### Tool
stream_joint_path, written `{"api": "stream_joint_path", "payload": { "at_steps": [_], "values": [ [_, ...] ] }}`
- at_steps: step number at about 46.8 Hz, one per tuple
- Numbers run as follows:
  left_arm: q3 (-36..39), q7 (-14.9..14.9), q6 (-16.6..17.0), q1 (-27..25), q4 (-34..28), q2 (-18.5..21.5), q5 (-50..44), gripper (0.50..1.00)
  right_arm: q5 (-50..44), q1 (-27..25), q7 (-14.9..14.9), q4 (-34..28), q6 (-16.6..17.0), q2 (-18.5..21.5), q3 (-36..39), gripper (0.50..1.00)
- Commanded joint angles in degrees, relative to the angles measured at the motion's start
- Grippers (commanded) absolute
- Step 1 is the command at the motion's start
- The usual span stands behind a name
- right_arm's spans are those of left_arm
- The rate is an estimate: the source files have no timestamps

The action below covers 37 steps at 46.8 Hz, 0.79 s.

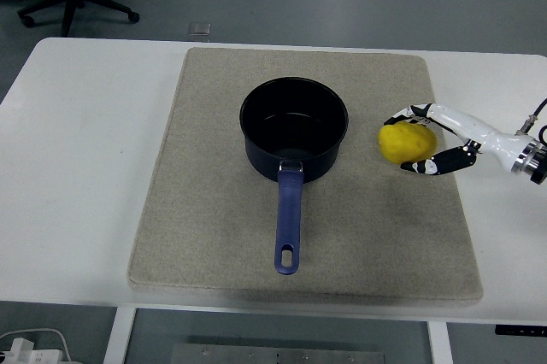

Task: Put the potato in the blue pot

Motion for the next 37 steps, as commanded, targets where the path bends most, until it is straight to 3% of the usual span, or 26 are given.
{"api": "stream_joint_path", "payload": {
  "at_steps": [1, 16, 25, 32, 37],
  "values": [
    [0.0, 0.02, 0.0, 0.0, 0.0, 0.0, 0.0, 0.994, 1.74, 0.69, 0.0, -0.07, 1.05, -0.72, 0.05, 0.5],
    [0.0, -0.06, 0.0, 0.0, 0.0, 0.0, 0.0, 0.994, 4.11, 5.87, 0.0, -0.07, 3.25, -2.65, 0.05, 0.5],
    [0.0, -0.06, 0.0, 0.0, 0.0, 0.0, 0.0, 0.994, 6.13, 12.72, 0.0, 0.1, 5.53, -2.65, -0.48, 0.5],
    [0.0, 0.02, 0.0, 0.0, 0.0, 0.0, 0.0, 0.994, 7.19, 17.91, 0.0, 0.89, 6.33, -1.25, -0.65, 0.5],
    [0.0, 0.02, 0.0, 0.0, 0.0, 0.0, 0.0, 0.994, 7.63, 19.76, 0.0, 0.89, 6.5, 3.31, -1.18, 0.5]
  ]
}}
